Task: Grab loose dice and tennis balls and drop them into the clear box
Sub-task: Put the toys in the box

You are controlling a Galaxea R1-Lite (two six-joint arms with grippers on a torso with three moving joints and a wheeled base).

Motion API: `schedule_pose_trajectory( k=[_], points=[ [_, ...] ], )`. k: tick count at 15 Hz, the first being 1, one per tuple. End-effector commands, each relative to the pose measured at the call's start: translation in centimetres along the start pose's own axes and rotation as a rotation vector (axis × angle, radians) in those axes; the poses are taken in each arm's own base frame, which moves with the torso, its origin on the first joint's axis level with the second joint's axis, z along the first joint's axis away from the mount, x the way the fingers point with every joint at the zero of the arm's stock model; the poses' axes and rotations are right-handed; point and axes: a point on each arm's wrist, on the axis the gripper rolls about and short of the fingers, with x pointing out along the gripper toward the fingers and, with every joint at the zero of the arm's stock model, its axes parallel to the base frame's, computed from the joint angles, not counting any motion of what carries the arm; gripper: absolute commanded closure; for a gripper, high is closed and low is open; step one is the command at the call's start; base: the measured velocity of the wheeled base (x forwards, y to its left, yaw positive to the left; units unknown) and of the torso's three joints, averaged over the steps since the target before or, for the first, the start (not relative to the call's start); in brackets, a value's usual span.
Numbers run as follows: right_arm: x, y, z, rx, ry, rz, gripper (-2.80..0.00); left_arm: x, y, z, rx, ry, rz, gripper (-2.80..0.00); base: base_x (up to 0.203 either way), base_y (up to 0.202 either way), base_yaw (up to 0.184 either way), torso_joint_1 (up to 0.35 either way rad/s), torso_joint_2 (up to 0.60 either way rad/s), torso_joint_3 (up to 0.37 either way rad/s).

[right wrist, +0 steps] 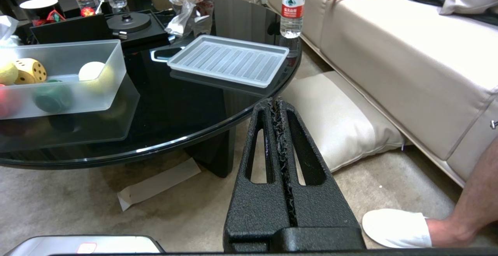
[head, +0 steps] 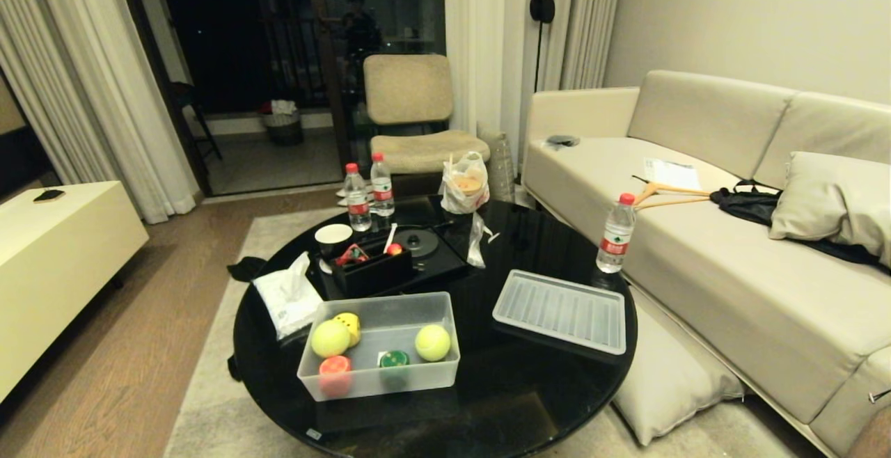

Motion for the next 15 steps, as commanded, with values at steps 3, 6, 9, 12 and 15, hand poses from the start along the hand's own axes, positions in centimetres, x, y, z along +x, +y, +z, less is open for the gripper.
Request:
schedule_pose_trajectory(
  k=[3, 6, 9, 12, 15],
  points=[
    [0.0, 0.0, 0.0, 0.0, 0.002, 0.0, 0.0, 14.4, -0.8, 2.7, -0.014, 0.246, -0.208, 0.0, 0.0, 0.0, 0.0, 0.0, 0.0, 0.0],
    [0.0, 0.0, 0.0, 0.0, 0.001, 0.0, 0.0, 20.7, -5.2, 0.9, 0.012, 0.312, -0.312, 0.0, 0.0, 0.0, 0.0, 0.0, 0.0, 0.0],
    [0.0, 0.0, 0.0, 0.0, 0.001, 0.0, 0.0, 25.2, -9.1, -1.9, 0.03, 0.334, -0.347, 0.0, 0.0, 0.0, 0.0, 0.0, 0.0, 0.0],
    [0.0, 0.0, 0.0, 0.0, 0.001, 0.0, 0.0, 28.1, -11.8, -5.3, 0.04, 0.415, -0.378, 0.0, 0.0, 0.0, 0.0, 0.0, 0.0, 0.0],
    [0.0, 0.0, 0.0, 0.0, 0.002, -0.001, 0.0, 30.6, -13.7, -9.2, 0.048, 0.471, -0.391, 0.0, 0.0, 0.0, 0.0, 0.0, 0.0, 0.0]
  ],
)
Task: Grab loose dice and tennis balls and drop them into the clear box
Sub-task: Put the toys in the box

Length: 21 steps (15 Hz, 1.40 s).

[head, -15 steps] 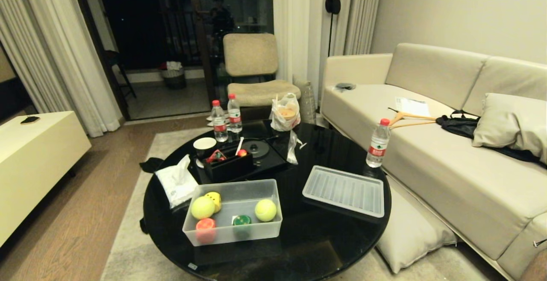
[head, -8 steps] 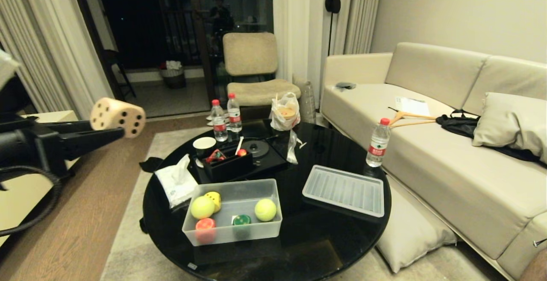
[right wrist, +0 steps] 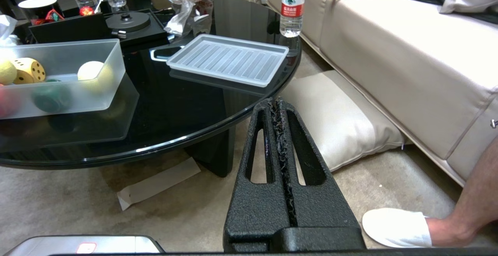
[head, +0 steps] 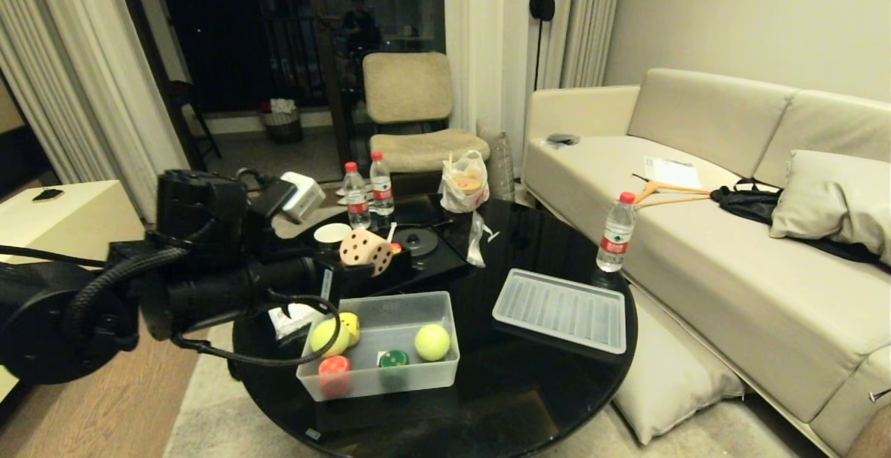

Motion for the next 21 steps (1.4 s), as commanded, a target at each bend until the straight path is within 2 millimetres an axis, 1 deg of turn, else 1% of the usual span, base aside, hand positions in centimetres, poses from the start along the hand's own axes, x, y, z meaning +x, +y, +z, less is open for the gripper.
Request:
schedule_pose_trajectory(
  k=[1, 3, 6, 7, 10, 12, 13, 16, 18, 21],
  points=[
    [0.0, 0.0, 0.0, 0.0, 0.001, 0.0, 0.0, 5.0, -0.6, -3.7, 0.004, 0.097, -0.01, 0.0, 0.0, 0.0, 0.0, 0.0, 0.0, 0.0],
    [0.0, 0.0, 0.0, 0.0, 0.003, 0.001, 0.0, 7.3, -0.7, -5.3, 0.005, 0.114, -0.007, 0.0, 0.0, 0.0, 0.0, 0.0, 0.0, 0.0],
    [0.0, 0.0, 0.0, 0.0, 0.003, -0.001, 0.0, 9.3, -0.3, -5.9, -0.003, 0.115, 0.004, 0.0, 0.0, 0.0, 0.0, 0.0, 0.0, 0.0],
    [0.0, 0.0, 0.0, 0.0, 0.002, 0.001, 0.0, 10.1, 0.0, -6.0, -0.015, 0.116, 0.018, 0.0, 0.0, 0.0, 0.0, 0.0, 0.0, 0.0],
    [0.0, 0.0, 0.0, 0.0, 0.003, 0.0, 0.0, 11.9, 1.1, -7.4, -0.027, 0.16, 0.061, 0.0, 0.0, 0.0, 0.0, 0.0, 0.0, 0.0],
    [0.0, 0.0, 0.0, 0.0, 0.001, 0.001, 0.0, 13.2, 2.5, -8.2, -0.041, 0.173, 0.096, 0.0, 0.0, 0.0, 0.0, 0.0, 0.0, 0.0],
    [0.0, 0.0, 0.0, 0.0, 0.003, 0.001, 0.0, 13.6, 3.1, -8.5, -0.046, 0.18, 0.113, 0.0, 0.0, 0.0, 0.0, 0.0, 0.0, 0.0],
    [0.0, 0.0, 0.0, 0.0, 0.001, -0.001, 0.0, 14.7, 4.3, -9.8, -0.056, 0.209, 0.141, 0.0, 0.0, 0.0, 0.0, 0.0, 0.0, 0.0],
    [0.0, 0.0, 0.0, 0.0, 0.001, 0.0, 0.0, 15.4, 4.5, -10.8, -0.058, 0.23, 0.149, 0.0, 0.0, 0.0, 0.0, 0.0, 0.0, 0.0],
    [0.0, 0.0, 0.0, 0.0, 0.001, 0.002, 0.0, 15.7, 4.5, -11.7, -0.059, 0.254, 0.147, 0.0, 0.0, 0.0, 0.0, 0.0, 0.0, 0.0]
  ],
)
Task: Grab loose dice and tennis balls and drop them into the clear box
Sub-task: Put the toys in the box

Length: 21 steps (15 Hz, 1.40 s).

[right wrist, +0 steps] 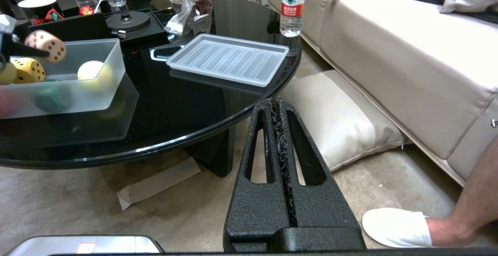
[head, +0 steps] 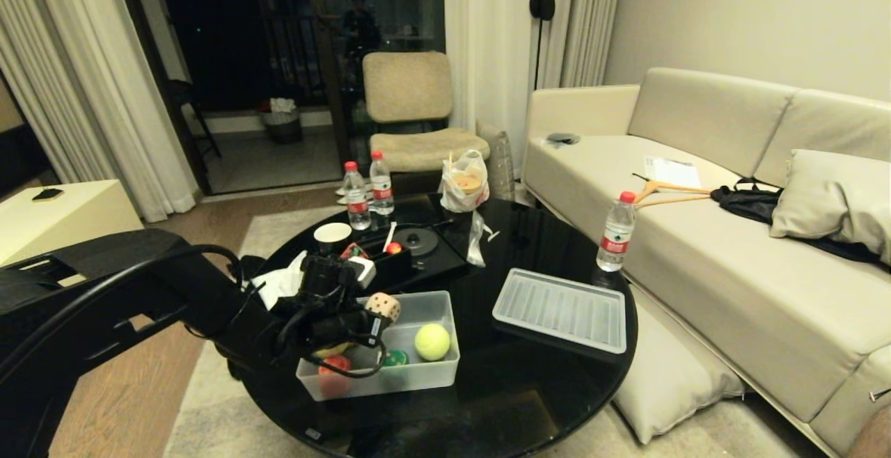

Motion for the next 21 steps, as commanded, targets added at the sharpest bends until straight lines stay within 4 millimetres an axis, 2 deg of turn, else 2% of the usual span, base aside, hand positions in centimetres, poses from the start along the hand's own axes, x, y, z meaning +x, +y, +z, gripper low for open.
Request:
schedule_pose_trajectory(
  k=[1, 9, 18, 19, 21],
  points=[
    [0.0, 0.0, 0.0, 0.0, 0.002, 0.0, 0.0, 0.6, -0.1, -1.0, 0.003, 0.029, 0.0, 0.0, 0.0, 0.0, 0.0, 0.0, 0.0, 0.0],
    [0.0, 0.0, 0.0, 0.0, 0.003, 0.0, 0.0, 1.5, -1.3, -2.7, 0.042, 0.077, -0.021, 0.0, 0.0, 0.0, 0.0, 0.0, 0.0, 0.0],
    [0.0, 0.0, 0.0, 0.0, 0.002, 0.0, 0.0, 1.5, -1.5, -2.8, 0.044, 0.076, -0.026, 0.0, 0.0, 0.0, 0.0, 0.0, 0.0, 0.0],
    [0.0, 0.0, 0.0, 0.0, 0.002, 0.0, 0.0, 1.5, -1.5, -2.7, 0.043, 0.074, -0.026, -2.8, 0.0, 0.0, 0.0, 0.0, 0.0, 0.0],
    [0.0, 0.0, 0.0, 0.0, 0.002, 0.0, 0.0, 1.2, -1.5, -2.0, 0.033, 0.049, -0.025, -2.8, 0.0, 0.0, 0.0, 0.0, 0.0, 0.0]
  ],
)
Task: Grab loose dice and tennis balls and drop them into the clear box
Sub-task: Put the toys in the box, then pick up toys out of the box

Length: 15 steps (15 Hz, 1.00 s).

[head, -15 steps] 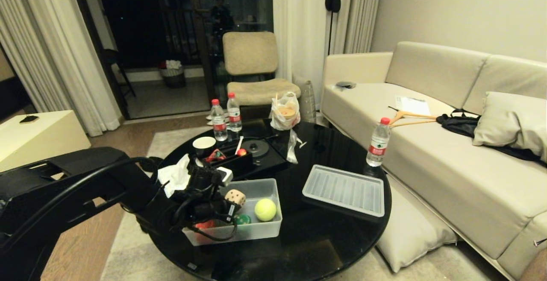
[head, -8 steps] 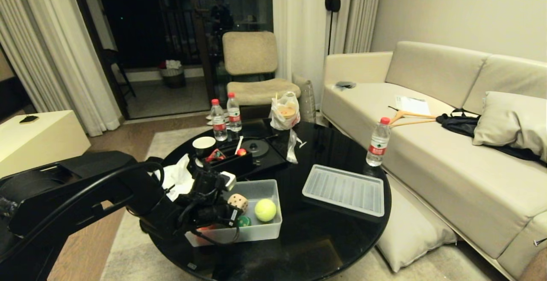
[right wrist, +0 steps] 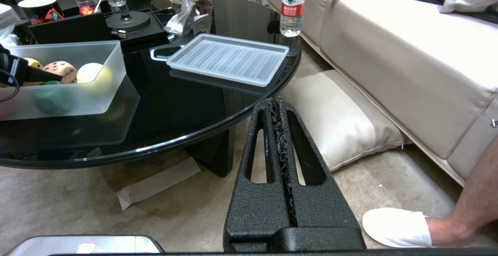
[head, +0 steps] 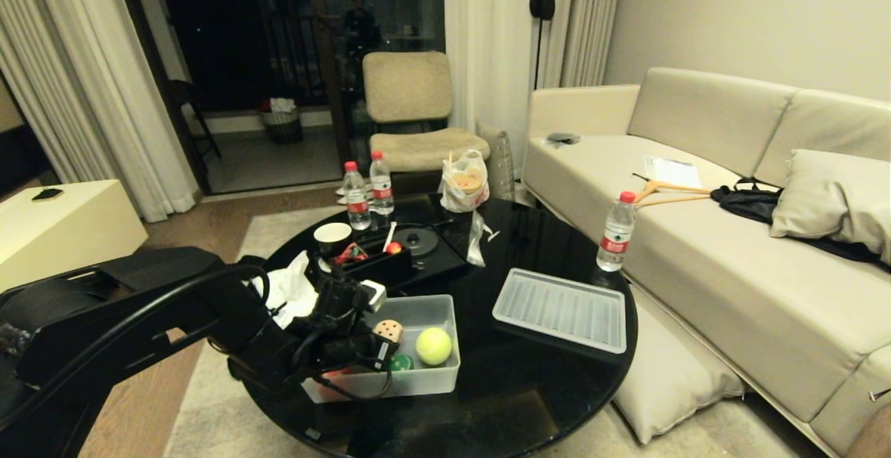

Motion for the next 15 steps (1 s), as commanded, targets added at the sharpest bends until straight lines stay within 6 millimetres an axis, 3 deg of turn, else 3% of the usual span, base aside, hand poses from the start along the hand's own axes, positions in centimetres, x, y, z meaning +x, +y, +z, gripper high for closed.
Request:
schedule_pose_trajectory(
  k=[1, 4, 10, 12, 13, 15],
  points=[
    [0.0, 0.0, 0.0, 0.0, 0.002, 0.002, 0.0, -0.7, 0.0, 1.0, -0.006, -0.038, 0.001, -2.8, 0.0, 0.0, 0.0, 0.0, 0.0, 0.0],
    [0.0, 0.0, 0.0, 0.0, 0.002, 0.0, 0.0, -2.4, 0.2, 2.9, -0.014, -0.095, 0.001, -2.8, 0.0, 0.0, 0.0, 0.0, 0.0, 0.0],
    [0.0, 0.0, 0.0, 0.0, 0.002, 0.0, 0.0, -9.2, 0.9, 7.8, -0.064, -0.209, -0.014, -2.8, 0.0, 0.0, 0.0, 0.0, 0.0, 0.0],
    [0.0, 0.0, 0.0, 0.0, 0.001, 0.0, 0.0, -11.5, 1.2, 8.6, -0.094, -0.214, -0.019, -2.8, 0.0, 0.0, 0.0, 0.0, 0.0, 0.0],
    [0.0, 0.0, 0.0, 0.0, 0.002, 0.0, 0.0, -12.8, 1.7, 8.6, -0.105, -0.211, -0.025, 0.0, 0.0, 0.0, 0.0, 0.0, 0.0, 0.0],
    [0.0, 0.0, 0.0, 0.0, 0.002, 0.0, 0.0, -14.2, 3.4, 8.3, -0.131, -0.19, -0.011, 0.0, 0.0, 0.0, 0.0, 0.0, 0.0, 0.0]
  ],
)
